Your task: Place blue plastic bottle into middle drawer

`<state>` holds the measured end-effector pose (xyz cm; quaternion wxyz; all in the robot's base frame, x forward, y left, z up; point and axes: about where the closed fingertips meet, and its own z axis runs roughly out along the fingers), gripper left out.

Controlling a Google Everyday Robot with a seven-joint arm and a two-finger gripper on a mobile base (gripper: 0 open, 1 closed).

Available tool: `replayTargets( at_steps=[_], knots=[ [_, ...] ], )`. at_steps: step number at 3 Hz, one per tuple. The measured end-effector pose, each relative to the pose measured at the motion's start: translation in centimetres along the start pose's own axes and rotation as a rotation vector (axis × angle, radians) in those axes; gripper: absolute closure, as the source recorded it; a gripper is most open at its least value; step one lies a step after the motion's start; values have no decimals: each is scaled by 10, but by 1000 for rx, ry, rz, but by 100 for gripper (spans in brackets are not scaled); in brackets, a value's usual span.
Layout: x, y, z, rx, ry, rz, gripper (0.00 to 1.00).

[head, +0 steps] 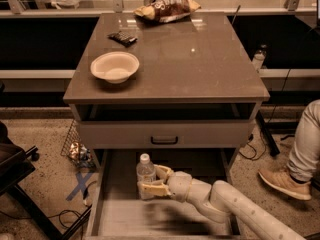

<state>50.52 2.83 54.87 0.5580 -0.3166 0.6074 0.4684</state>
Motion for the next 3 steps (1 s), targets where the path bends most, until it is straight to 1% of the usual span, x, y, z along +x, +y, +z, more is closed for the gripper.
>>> replayTargets(
  at_steps=[1, 2, 3],
  knots=[
    [45, -10, 18, -72, -2, 38, 100],
    [75, -22, 27, -159, 36, 49, 100],
    [87, -34, 29, -205, 79, 33, 100]
  ],
)
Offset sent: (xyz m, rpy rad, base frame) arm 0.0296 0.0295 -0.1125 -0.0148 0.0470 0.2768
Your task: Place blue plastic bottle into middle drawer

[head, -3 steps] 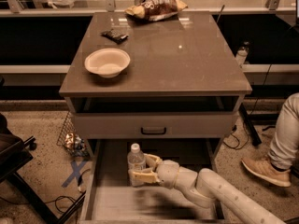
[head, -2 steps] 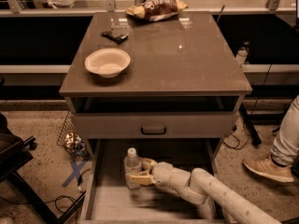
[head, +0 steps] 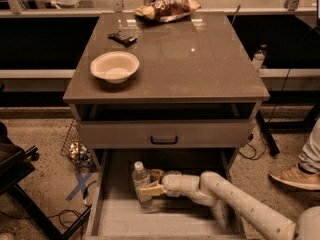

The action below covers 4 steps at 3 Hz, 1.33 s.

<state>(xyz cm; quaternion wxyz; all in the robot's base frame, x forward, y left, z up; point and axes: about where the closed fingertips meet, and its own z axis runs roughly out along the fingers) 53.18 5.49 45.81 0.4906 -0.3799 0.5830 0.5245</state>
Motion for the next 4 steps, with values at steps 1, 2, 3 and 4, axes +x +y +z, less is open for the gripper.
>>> replayTargets(
  at_steps=[1, 2, 3, 4],
  knots=[
    [8, -7, 0, -16, 22, -14, 100],
    [14, -3, -5, -1, 31, -33, 100],
    [19, 18, -14, 70, 17, -45, 100],
    [23, 24, -15, 82, 20, -39, 77]
  ],
)
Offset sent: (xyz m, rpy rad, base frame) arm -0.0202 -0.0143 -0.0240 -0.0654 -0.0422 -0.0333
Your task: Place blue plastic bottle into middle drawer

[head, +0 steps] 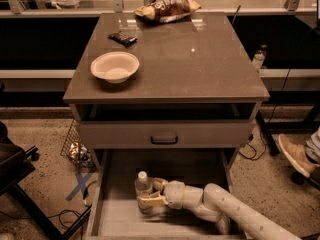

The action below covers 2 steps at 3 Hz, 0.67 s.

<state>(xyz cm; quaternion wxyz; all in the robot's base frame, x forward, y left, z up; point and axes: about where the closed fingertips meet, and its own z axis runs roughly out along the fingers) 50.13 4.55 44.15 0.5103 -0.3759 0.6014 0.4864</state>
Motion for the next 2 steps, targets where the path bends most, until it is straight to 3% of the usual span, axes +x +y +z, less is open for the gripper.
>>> replayTargets(
  at_steps=[2],
  knots=[
    [0, 2, 3, -5, -2, 1, 31]
  ],
)
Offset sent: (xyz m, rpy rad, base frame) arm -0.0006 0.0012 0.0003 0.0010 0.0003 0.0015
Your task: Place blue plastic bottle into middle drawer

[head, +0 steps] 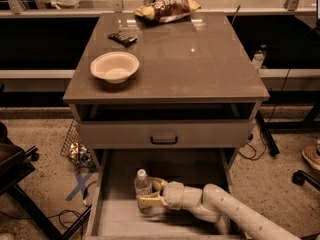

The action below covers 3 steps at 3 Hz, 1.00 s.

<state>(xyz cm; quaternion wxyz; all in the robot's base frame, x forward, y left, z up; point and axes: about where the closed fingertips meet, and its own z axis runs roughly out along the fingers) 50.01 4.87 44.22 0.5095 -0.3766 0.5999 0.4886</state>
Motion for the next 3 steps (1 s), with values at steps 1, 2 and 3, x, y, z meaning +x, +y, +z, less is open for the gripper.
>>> replayTargets(
  at_steps=[1, 2, 3],
  knots=[
    [0, 1, 2, -3, -1, 0, 8],
    [0, 2, 3, -6, -2, 1, 0],
    [0, 2, 3, -6, -2, 1, 0]
  ],
)
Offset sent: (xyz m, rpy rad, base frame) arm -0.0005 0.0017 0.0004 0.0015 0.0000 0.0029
